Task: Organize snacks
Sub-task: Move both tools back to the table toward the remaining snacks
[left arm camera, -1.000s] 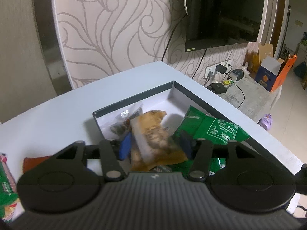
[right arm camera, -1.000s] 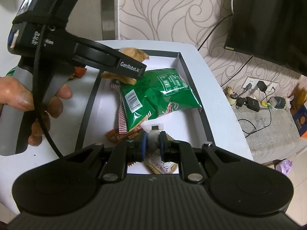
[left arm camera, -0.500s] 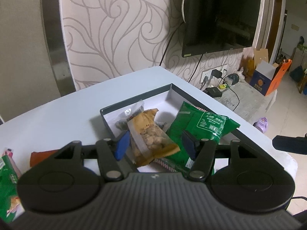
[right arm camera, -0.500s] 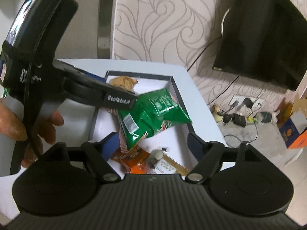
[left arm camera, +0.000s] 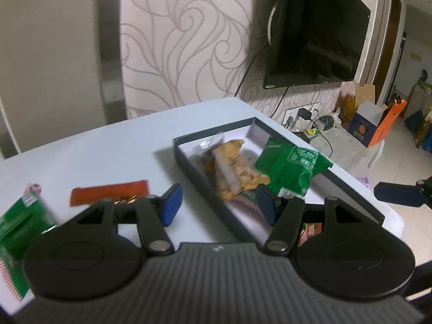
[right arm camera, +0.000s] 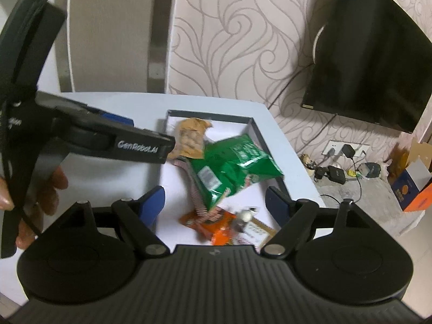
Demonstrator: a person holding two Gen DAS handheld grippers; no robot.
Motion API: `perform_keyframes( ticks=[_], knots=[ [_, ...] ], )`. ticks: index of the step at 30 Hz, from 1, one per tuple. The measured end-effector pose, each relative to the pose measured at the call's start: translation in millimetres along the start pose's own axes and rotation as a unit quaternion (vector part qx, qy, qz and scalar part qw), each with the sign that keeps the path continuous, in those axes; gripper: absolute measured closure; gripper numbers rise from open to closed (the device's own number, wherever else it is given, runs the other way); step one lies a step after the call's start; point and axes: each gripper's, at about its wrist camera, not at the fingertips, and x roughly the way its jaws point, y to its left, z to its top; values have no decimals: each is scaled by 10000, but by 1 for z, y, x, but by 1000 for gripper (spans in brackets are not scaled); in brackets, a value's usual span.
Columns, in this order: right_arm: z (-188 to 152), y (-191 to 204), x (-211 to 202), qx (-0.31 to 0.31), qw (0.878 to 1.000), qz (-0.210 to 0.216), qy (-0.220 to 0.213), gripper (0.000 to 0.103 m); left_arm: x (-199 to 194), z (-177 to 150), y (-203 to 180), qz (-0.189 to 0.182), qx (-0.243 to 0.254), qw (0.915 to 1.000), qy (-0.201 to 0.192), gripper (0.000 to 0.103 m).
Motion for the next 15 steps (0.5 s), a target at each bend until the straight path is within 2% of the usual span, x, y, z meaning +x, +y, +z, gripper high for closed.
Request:
perform_keyframes(
  ticks=[4, 9, 15],
  knots=[
    [4, 22, -6, -105, 9998, 141, -63, 18, -22, -12, 20, 98, -90, 9999, -68, 40],
    [12, 50, -5, -257, 9989, 377, -110, 18, -46, -28, 46, 408, -48, 9991, -125, 40],
    [22, 87, 9, -401, 9959, 807, -18, 18, -65, -37, 80, 781, -224, 9967, -90, 40]
  ],
)
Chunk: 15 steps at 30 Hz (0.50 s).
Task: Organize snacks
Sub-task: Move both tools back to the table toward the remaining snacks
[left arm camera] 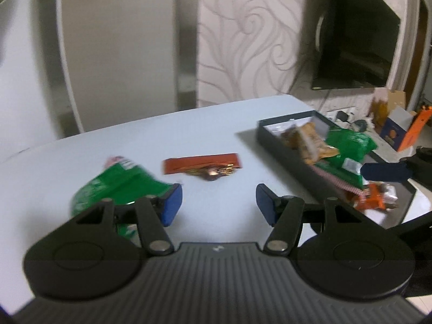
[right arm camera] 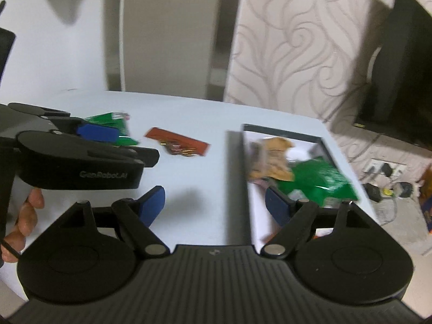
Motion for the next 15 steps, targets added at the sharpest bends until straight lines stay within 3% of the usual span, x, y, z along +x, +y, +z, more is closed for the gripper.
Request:
perform_keyframes(
  ticks=[8, 10, 12, 15],
  knots=[
    [17, 26, 34, -246, 9984, 486, 151, 21, -9, -4, 30, 305, -217, 9993, 38, 40],
    [23, 29, 42, -314, 9978, 556, 178, 27, -11, -5, 34, 356, -265, 9990, 37, 40],
    [29, 29, 53, -370, 9969, 636, 272, 40, -9, -6, 38, 407, -349, 9985, 56, 40],
    [36, 28, 73, -428, 9959, 712, 349, 48, -6, -8, 40, 432, -404, 9982, 117, 40]
  ],
)
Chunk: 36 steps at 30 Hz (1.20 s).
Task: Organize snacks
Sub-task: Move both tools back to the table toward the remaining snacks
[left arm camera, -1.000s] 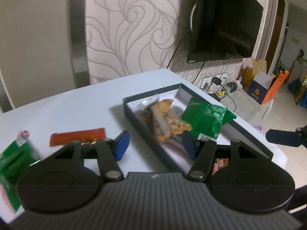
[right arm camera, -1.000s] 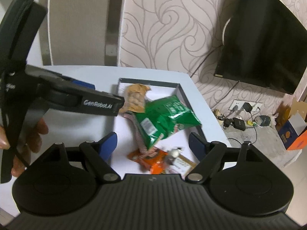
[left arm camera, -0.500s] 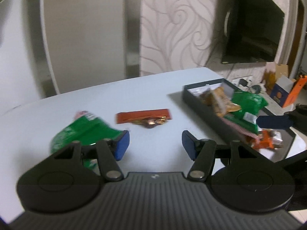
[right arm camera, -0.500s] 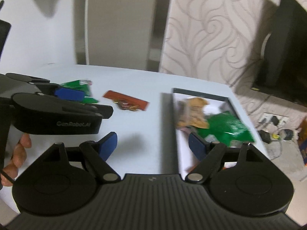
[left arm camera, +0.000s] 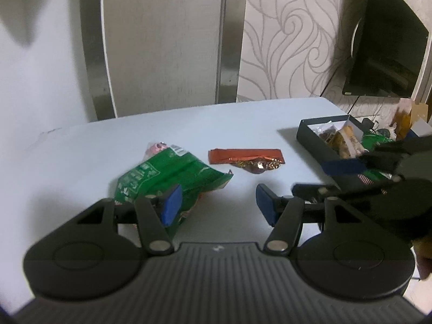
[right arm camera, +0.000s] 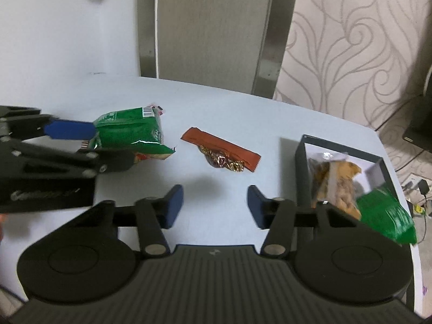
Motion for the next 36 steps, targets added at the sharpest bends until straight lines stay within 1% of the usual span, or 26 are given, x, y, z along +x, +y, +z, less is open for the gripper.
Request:
perform_keyframes(
  ticks=[7, 12, 16, 20, 22, 23, 25, 26, 28, 29, 30, 31, 33, 36],
  knots=[
    [20, -11, 40, 24, 9997, 240, 23, 48, 8, 0, 0, 71, -138, 9999, 27, 40],
    [38, -16, 75, 302, 9984, 470, 85, 48, 11, 2, 2, 217, -244, 9995, 26, 40],
    [47, -15, 102, 381, 9980, 473, 157, 48, 8, 0, 4, 320, -232, 9992, 1, 40],
    [54, -11, 124, 265, 9980, 525, 225, 48, 8, -2, 7, 406, -255, 9988, 32, 40],
    [57, -9, 129, 61, 9987, 478, 189, 48, 8, -3, 9, 423, -278, 9987, 51, 40],
    [59, -8, 131, -16, 9986, 487, 202, 48, 8, -3, 10, 431, -287, 9986, 56, 40],
    [60, -8, 131, -126, 9984, 491, 232, 55, 9, -2, 11, 432, -300, 9986, 57, 40],
    [57, -7, 129, -217, 9985, 458, 226, 60, 9, -2, 11, 422, -301, 9986, 50, 40],
    [49, -3, 122, -452, 9980, 392, 187, 66, 10, -1, 11, 388, -287, 9988, 45, 40],
    [45, 0, 117, -560, 9975, 380, 177, 71, 11, -1, 11, 365, -280, 9989, 52, 40],
    [39, 2, 114, -611, 9968, 440, 269, 78, 11, 0, 10, 334, -275, 9991, 50, 40],
    [31, 4, 111, -592, 9962, 538, 346, 78, 11, 0, 10, 293, -263, 9992, 43, 40],
    [17, 13, 98, -811, 9952, 483, 260, 78, 11, 0, 9, 208, -213, 9996, 19, 40],
    [0, 26, 77, -1023, 9928, 568, 241, 78, 11, -2, 9, 94, -122, 9999, 33, 40]
  ],
)
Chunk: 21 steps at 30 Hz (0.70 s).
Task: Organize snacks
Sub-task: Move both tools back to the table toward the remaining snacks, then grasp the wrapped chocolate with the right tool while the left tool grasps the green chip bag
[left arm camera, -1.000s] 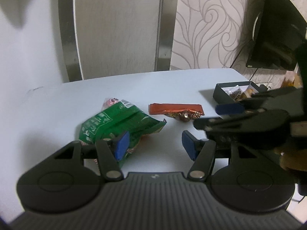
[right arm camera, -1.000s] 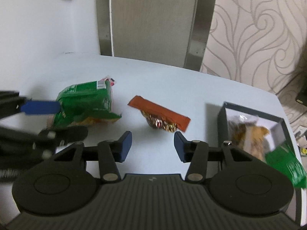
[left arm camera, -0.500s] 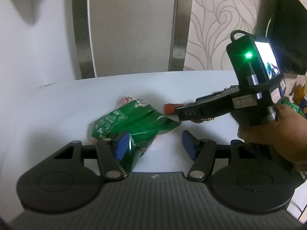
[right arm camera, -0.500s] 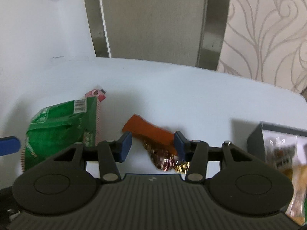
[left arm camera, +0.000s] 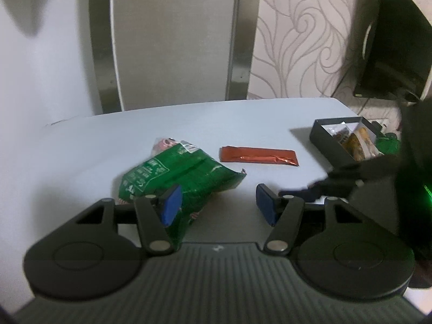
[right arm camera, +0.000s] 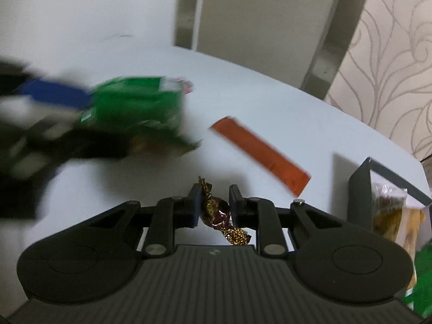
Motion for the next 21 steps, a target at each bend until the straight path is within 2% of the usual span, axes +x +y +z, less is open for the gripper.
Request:
perform_keyframes(
  ticks=[7, 12, 21],
  knots=[
    [-29, 13, -27, 205, 9998, 51, -41, 78, -1, -10, 5, -110, 44, 9999, 97, 40],
    [-35, 9, -34, 530, 9985, 116, 0, 74, -4, -13, 10, -125, 128, 9998, 55, 40],
    [-40, 9, -37, 648, 9979, 25, 48, 71, -3, -14, 16, -172, 161, 9997, 89, 40]
  ],
)
